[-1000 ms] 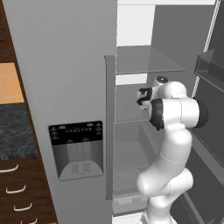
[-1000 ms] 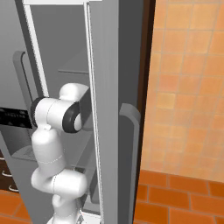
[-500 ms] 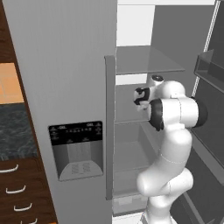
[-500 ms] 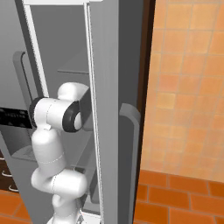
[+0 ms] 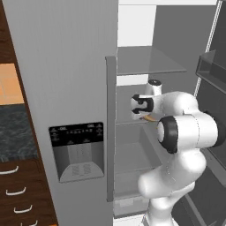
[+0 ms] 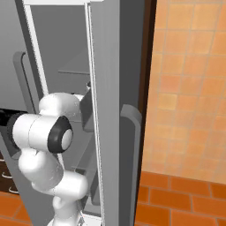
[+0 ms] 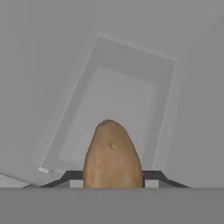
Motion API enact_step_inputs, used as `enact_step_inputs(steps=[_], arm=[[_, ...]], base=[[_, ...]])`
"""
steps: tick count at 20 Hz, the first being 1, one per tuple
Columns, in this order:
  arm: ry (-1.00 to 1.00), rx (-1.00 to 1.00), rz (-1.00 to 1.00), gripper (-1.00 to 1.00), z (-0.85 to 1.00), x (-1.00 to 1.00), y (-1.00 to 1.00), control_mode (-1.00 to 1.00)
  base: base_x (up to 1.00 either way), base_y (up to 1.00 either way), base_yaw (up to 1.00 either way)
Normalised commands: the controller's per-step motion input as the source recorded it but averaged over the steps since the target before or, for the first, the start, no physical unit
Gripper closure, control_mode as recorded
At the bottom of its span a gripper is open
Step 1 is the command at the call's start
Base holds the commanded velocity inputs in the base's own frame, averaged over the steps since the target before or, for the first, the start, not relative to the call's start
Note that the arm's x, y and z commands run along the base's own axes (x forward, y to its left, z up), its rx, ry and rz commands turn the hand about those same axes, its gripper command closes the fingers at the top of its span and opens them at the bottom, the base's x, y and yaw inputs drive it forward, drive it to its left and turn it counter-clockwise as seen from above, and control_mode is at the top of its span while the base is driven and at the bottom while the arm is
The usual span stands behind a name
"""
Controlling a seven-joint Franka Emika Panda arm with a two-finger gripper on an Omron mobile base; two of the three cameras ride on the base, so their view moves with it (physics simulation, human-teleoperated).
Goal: Place one sweet potato and one chicken drumstick in each tupperware on the nearby counter, to pack two identical lunches.
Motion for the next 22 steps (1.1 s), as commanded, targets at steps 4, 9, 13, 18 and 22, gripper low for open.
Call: enact_step_inputs(steps=[4, 9, 13, 18, 22], arm=[[0.00, -0.04, -0.01, 1.00, 0.66, -0.97, 0.22, -1.00], [-0.01, -0.01, -0.03, 1.00, 0.74, -1.00, 0.01, -1.00], [-0.02, 0.00, -0.02, 1.00, 0.78, -1.00, 0.06, -1.00], [-0.05, 0.00, 0.00, 1.00, 0.87, -0.94, 0.10, -1.00], [-0.08, 0.00, 0.00, 1.00, 0.59, -0.73, 0.00, 1.00]], base=[[0.00, 0.00, 0.00], [0.00, 0.00, 0.00], [0.00, 0.00, 0.00], [0.00, 0.00, 0.00], [-0.25, 0.03, 0.00]])
